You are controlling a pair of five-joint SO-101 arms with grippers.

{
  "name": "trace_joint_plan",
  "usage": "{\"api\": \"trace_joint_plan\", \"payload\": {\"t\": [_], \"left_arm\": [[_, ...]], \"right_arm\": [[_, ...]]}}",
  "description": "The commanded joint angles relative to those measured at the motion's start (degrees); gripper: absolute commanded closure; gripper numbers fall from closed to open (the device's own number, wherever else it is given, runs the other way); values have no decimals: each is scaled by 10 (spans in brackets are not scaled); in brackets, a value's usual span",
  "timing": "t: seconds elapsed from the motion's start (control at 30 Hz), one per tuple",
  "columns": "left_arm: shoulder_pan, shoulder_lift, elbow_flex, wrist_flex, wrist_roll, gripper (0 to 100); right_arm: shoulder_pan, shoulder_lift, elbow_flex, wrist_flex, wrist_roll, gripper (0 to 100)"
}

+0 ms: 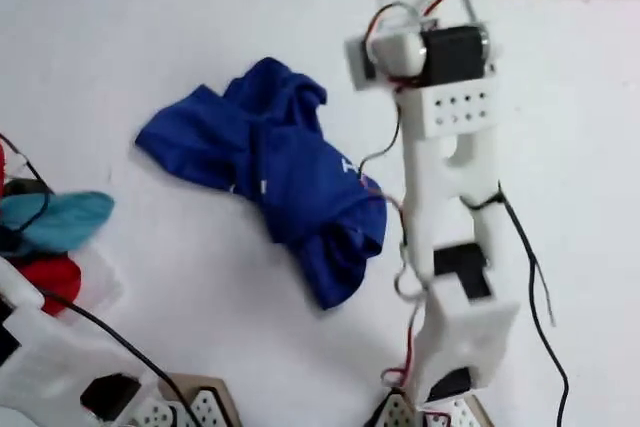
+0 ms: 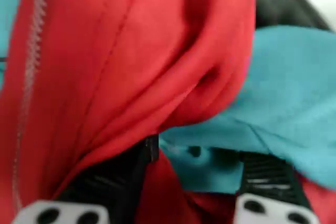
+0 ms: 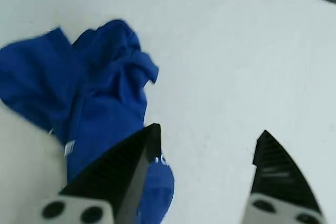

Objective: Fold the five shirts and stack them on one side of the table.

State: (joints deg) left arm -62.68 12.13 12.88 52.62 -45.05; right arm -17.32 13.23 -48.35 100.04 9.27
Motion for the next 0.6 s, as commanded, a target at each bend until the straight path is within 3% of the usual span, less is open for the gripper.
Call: {"api": "trace_joint_plan", "payload": {"t": [0.0,0.23,0.57], "left_arm": [[-18,37,-101,12,56,733],[61,104,-283,287,104,733],[166,48,-411,478,138,733]], "right_arm": [[-6,-157,189,11,48,712],[81,-385,498,-65,127,711],[202,-596,913,-269,200,711]]}}
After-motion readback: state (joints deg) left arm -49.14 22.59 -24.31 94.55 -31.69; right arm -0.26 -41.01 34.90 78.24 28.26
